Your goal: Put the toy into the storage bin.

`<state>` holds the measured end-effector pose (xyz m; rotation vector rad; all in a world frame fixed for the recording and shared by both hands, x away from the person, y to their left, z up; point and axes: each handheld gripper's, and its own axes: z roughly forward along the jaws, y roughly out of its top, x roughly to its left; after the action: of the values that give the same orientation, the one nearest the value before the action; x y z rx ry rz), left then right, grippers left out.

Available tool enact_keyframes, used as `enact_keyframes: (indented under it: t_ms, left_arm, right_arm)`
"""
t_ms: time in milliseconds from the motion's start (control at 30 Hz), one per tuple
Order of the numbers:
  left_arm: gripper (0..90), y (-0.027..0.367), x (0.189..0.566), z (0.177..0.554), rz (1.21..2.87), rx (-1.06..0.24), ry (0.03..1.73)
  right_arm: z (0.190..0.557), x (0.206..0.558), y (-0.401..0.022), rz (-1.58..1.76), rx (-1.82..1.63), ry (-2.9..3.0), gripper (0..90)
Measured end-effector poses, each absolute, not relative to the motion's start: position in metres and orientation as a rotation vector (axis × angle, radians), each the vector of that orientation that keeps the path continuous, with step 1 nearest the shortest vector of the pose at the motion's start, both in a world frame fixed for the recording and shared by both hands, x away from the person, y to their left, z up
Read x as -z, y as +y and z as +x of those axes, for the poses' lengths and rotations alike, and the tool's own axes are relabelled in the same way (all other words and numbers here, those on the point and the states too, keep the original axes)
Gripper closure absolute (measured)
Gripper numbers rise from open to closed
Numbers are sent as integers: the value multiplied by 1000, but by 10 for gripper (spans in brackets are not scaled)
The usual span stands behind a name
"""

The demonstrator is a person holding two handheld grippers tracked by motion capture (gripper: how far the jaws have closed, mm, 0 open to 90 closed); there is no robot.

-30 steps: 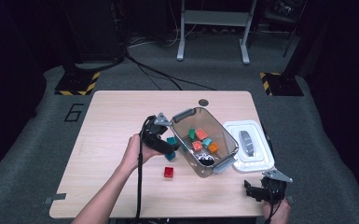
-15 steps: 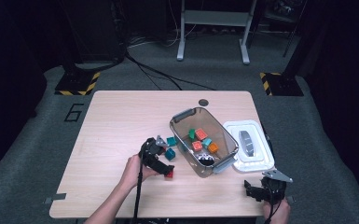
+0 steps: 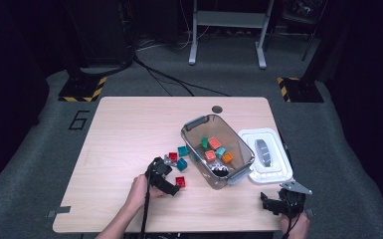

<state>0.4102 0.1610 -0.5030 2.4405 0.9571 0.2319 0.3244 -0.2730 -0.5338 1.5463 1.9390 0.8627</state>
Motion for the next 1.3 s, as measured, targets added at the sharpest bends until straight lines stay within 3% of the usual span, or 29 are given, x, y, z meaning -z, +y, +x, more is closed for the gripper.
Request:
enact_keyframes:
  t_ms: [233, 500, 633, 800, 833, 900, 967, 1033, 1200, 1300]
  left_arm:
    - [125, 174, 495, 413, 2351, -239, 1018]
    - [134, 141, 494, 413, 2331, -227, 953]
    - [50, 132, 499, 416, 2373, -178, 946]
    - [36, 132, 502, 417, 2367, -194, 967]
    - [56, 133, 501, 417, 2373, -197, 961]
    - [214, 134, 501, 416, 2382, -206, 952]
    - [236, 135, 502, 415, 2389, -208, 953]
    - [343, 137, 501, 416, 2393, -194, 941]
    - [463, 138, 501, 415, 2384, -206, 937]
    - [490, 137, 500, 414, 2389, -220, 930]
  right_arm:
    - [324, 534, -273, 1548, -861, 1939, 6]
    - [324, 534, -273, 1546, -862, 1940, 6]
    - [324, 534, -273, 1546, -862, 1940, 6]
    - [324, 534, -273, 1547, -862, 1939, 6]
    - [324, 534, -273, 1548, -862, 1939, 6]
    - [324, 534, -273, 1548, -862, 1939, 6]
    - [324, 534, -273, 1546, -863, 1939, 6]
    - [324, 534, -273, 1547, -862, 1939, 6]
    - [324, 534, -273, 1547, -862, 1939, 6]
    - [324, 534, -273, 1546, -862, 1939, 6]
